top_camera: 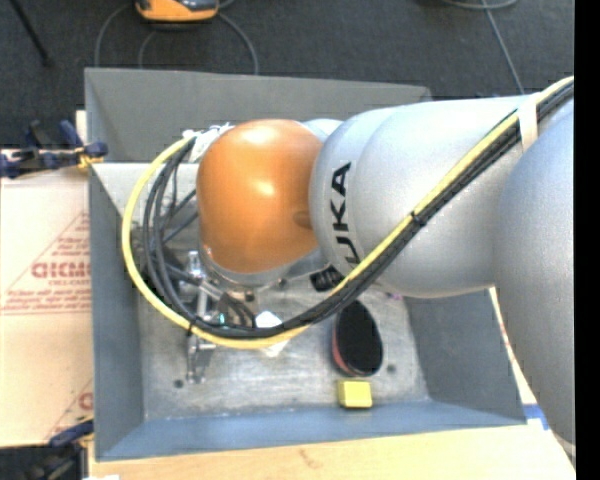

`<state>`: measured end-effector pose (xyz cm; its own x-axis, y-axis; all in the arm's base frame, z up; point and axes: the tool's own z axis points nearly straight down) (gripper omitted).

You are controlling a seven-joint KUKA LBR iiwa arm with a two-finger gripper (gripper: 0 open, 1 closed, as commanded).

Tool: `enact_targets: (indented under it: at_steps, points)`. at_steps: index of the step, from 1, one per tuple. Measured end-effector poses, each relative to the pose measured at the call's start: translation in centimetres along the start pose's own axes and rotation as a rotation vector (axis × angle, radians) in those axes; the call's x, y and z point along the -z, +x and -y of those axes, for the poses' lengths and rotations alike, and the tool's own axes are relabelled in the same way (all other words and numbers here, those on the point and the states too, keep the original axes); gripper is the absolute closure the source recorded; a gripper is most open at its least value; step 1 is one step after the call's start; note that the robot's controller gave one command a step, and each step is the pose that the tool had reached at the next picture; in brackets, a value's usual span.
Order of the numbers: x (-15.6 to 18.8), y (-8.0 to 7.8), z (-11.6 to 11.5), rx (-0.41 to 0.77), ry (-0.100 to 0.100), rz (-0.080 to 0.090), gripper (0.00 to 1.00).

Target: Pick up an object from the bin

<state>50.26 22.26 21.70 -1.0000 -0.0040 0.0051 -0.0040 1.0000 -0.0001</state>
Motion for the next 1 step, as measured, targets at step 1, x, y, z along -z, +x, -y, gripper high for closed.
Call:
enact_targets:
  at_steps: [1]
  points:
    - [0.41,-0.2,0.1,-0.004,-0.002,0.007,0.0]
